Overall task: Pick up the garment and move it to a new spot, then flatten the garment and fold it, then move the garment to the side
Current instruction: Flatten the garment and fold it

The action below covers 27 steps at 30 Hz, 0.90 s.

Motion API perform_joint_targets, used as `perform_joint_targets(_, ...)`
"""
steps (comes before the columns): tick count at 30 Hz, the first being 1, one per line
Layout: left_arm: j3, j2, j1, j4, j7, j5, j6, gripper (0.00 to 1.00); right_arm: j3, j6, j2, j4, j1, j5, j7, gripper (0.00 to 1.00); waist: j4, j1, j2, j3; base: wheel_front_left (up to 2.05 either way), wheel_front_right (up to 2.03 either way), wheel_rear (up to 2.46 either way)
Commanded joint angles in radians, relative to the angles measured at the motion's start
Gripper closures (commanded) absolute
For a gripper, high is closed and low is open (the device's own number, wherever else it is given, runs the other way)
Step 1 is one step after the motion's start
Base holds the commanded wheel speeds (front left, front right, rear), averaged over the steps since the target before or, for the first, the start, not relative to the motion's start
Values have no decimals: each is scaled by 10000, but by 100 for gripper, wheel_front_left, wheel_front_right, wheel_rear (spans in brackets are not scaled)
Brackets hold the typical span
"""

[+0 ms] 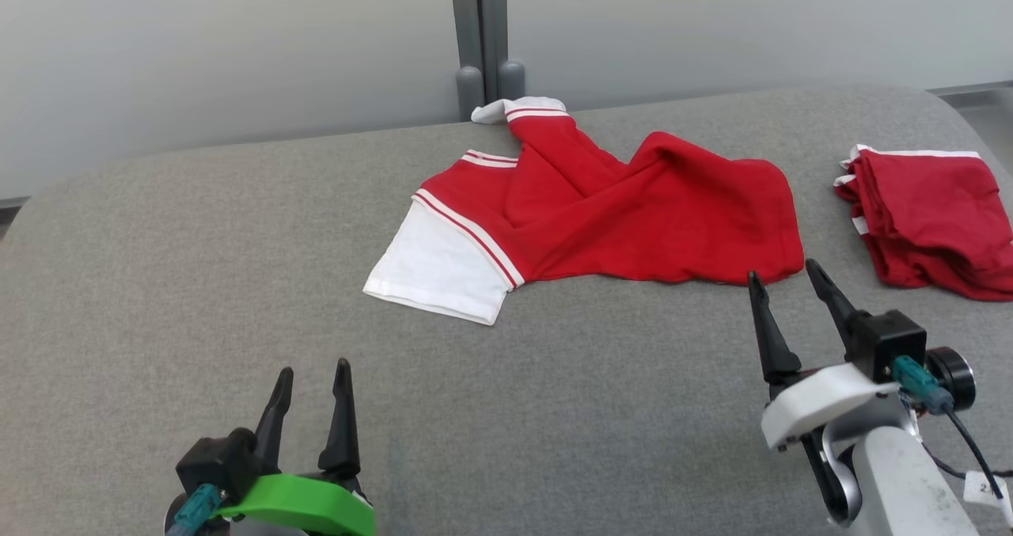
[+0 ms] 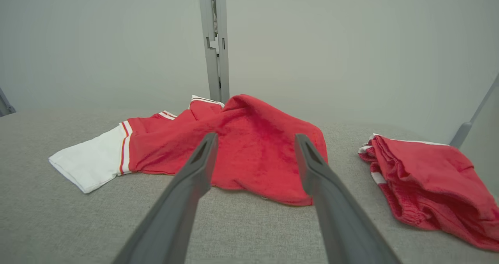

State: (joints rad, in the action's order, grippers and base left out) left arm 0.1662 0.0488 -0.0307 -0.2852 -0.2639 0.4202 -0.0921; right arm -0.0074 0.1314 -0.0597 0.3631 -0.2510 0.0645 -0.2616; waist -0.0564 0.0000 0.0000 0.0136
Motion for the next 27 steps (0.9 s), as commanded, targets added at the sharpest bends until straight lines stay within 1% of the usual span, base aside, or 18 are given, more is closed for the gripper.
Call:
perform_joint_targets(1, -40, 34, 157, 63, -3, 5, 51, 0, -90, -16, 31, -129, 306, 46, -45, 0, 53, 0, 0, -38, 0, 0, 0)
perform_joint_targets(4, -26, 34, 269, 107, -3, 22, 68, 0, -225, -16, 68, -255, 742, 219, -45, 0, 126, 0, 0, -56, 0, 0, 0)
perform_joint_targets(7, -6, 34, 340, 141, -3, 53, 108, 0, -127, -16, 73, -271, 1006, 623, -45, 0, 172, 0, 0, -44, 0, 0, 0)
perform_joint_targets(10, 9, 34, 405, 144, -3, 55, 126, 0, -74, -16, 72, -304, 1127, 779, -45, 0, 196, 0, 0, -17, 0, 0, 0)
perform_joint_targets(27, -101, 34, 243, 121, -3, 7, 192, 0, 293, -16, 75, -221, 966, 1015, -46, 0, 236, 0, 0, 176, 0, 0, 0)
